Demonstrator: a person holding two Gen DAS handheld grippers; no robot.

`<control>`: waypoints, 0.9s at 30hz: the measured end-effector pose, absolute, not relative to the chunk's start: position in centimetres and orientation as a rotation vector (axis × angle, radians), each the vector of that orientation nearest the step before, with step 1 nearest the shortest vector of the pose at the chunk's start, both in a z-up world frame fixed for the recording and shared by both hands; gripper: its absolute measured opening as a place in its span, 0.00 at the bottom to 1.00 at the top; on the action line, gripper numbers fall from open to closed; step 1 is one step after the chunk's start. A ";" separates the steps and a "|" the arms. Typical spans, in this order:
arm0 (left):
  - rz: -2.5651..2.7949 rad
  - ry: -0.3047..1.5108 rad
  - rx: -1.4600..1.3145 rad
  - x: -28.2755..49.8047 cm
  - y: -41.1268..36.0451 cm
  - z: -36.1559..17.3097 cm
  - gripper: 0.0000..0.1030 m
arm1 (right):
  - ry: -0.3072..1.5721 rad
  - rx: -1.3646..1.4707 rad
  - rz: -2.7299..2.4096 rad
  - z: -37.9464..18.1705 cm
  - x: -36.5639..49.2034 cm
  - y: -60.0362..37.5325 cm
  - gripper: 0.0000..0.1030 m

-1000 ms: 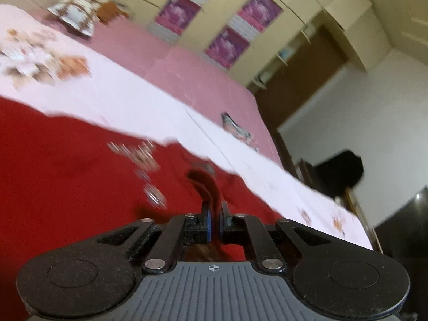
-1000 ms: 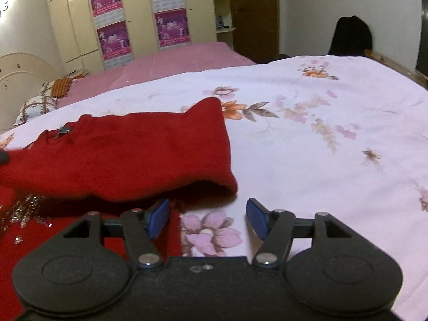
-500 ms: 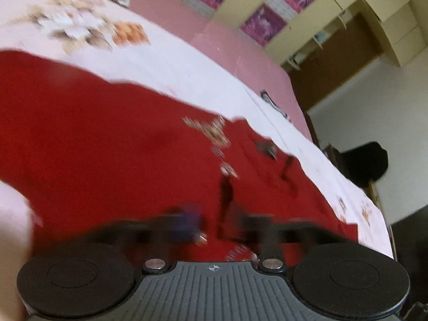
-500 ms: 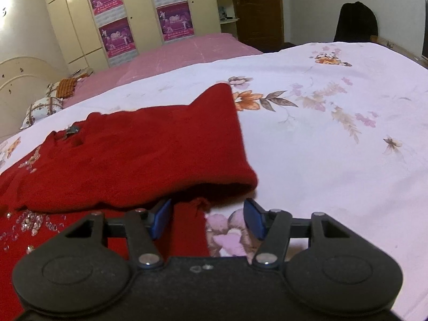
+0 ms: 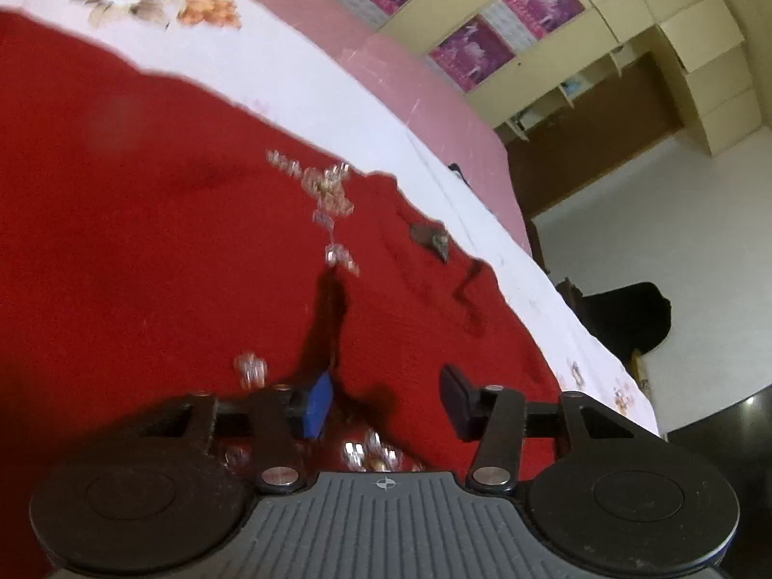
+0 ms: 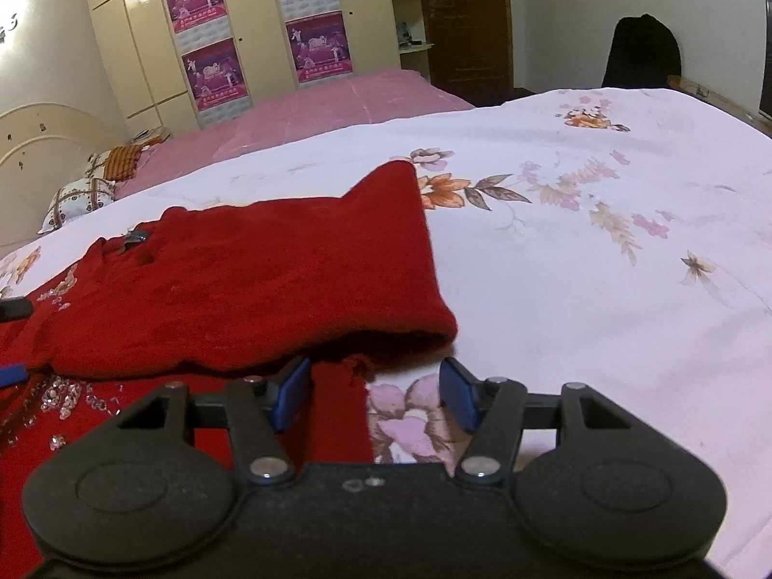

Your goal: Fold small clothes

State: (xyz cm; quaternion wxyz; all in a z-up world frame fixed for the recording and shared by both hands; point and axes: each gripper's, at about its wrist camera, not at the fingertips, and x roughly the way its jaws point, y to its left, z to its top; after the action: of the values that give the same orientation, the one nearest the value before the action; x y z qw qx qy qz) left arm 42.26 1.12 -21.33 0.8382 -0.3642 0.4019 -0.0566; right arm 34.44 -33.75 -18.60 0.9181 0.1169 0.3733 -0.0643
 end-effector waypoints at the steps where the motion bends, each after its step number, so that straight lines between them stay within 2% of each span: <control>1: -0.116 0.857 -0.759 42.4 0.7 -21.7 0.48 | 0.767 0.244 -0.133 -18.6 34.4 -33.8 0.57; 6: -0.114 0.815 -0.820 43.7 0.1 -22.8 0.48 | 0.771 0.247 -0.130 -18.9 34.3 -33.8 0.57; 7: -0.110 0.800 -0.825 44.0 -0.1 -23.1 0.41 | 0.770 0.243 -0.132 -19.0 34.3 -33.8 0.57; 8: -0.100 0.787 -0.825 44.3 -0.4 -23.3 0.29 | 0.771 0.239 -0.136 -19.1 34.3 -33.8 0.57; 9: -0.090 0.789 -0.822 44.8 -0.6 -23.6 0.07 | 0.769 0.240 -0.141 -19.1 34.3 -33.8 0.57; 10: -0.080 0.791 -0.832 44.8 -0.7 -23.8 0.05 | 0.765 0.241 -0.148 -19.1 34.3 -33.9 0.57; 13: -0.063 0.751 -0.851 44.5 -0.5 -23.3 0.05 | 0.764 0.225 -0.165 -19.2 34.6 -34.0 0.57; 20: -0.044 0.610 -0.820 43.8 4.9 -18.1 0.05 | 0.754 0.206 -0.205 -19.5 35.7 -33.9 0.57; 21: -0.030 0.607 -0.805 43.8 5.7 -17.9 0.05 | 0.756 0.213 -0.197 -19.5 36.0 -33.8 0.55; 23: 0.001 0.617 -0.784 43.6 7.0 -18.0 0.05 | 0.762 0.217 -0.160 -19.6 36.6 -33.3 0.37; 24: 0.022 0.624 -0.767 43.4 7.4 -18.3 0.05 | 0.762 0.210 -0.136 -19.6 36.9 -32.9 0.18; 25: 0.045 0.637 -0.751 43.2 8.0 -18.7 0.05 | 0.764 0.201 -0.112 -19.6 37.0 -32.5 0.09; 27: 0.103 0.698 -0.731 43.3 8.9 -20.4 0.05 | 0.761 0.168 -0.106 -19.4 37.1 -31.9 0.08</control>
State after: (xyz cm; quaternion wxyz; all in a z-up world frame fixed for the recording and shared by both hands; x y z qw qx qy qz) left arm 43.30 8.92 -20.39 0.8739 -0.3498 0.3340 0.0493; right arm 37.10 -31.85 -19.37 0.9237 0.0816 0.3707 -0.0515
